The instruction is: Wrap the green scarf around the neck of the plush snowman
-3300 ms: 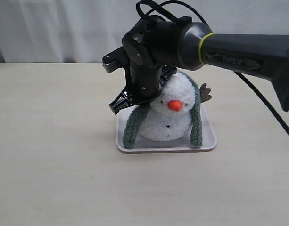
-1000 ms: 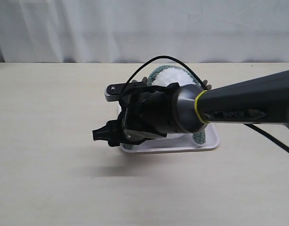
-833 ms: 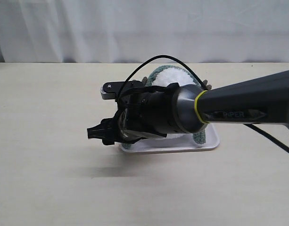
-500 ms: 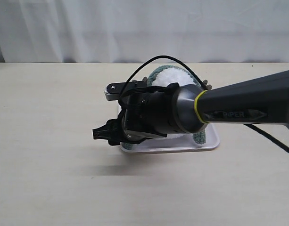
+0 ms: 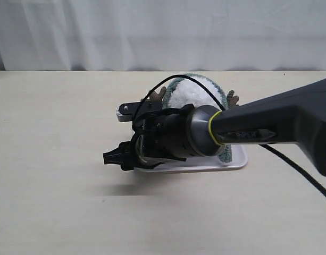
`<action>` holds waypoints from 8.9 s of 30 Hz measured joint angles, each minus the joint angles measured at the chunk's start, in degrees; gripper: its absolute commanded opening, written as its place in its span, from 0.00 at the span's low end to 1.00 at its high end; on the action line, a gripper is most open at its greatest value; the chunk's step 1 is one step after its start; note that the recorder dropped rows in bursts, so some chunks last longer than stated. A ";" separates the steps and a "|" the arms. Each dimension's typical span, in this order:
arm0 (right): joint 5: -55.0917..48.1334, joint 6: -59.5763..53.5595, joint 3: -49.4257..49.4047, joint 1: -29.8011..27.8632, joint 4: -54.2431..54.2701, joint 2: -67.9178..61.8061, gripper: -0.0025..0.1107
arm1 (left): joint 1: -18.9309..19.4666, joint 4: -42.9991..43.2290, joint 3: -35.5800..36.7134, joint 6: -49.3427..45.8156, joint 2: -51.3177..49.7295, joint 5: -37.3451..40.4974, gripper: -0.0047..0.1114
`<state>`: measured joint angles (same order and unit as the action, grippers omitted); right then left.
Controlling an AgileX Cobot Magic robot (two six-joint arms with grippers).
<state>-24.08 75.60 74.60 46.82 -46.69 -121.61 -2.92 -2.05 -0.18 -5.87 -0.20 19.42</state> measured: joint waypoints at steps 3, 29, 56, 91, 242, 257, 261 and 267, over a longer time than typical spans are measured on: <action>0.51 0.10 0.00 -0.48 -0.09 -0.20 0.36 | 0.00 0.00 0.00 0.00 0.00 0.00 0.04; -20.56 -34.78 0.00 -0.98 15.62 6.37 0.06 | 0.00 0.00 0.00 0.00 0.00 0.00 0.04; -36.92 -46.28 -0.38 -0.98 12.65 8.45 0.06 | 0.00 0.00 0.00 0.00 0.00 -0.12 0.04; -34.28 -51.22 -5.05 0.09 13.15 13.34 0.54 | 0.00 0.00 0.00 0.00 0.00 -0.12 0.04; -32.57 -55.15 27.90 -8.01 9.99 2.20 0.06 | 0.00 0.00 0.00 0.00 0.00 -0.12 0.04; -31.44 -52.42 27.90 -8.73 7.67 0.78 0.06 | 0.00 0.00 0.00 0.00 0.00 -0.12 0.04; -31.44 -52.31 27.90 -8.73 7.78 -0.57 0.06 | 0.00 0.00 0.00 0.00 0.00 -0.12 0.04; -30.89 -52.31 27.90 -8.73 7.78 -0.79 0.06 | 0.00 0.00 0.00 0.00 0.00 -0.12 0.04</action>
<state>-54.97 23.30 102.49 38.08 -38.90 -122.40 -2.92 -2.05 -0.18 -5.87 -0.20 19.30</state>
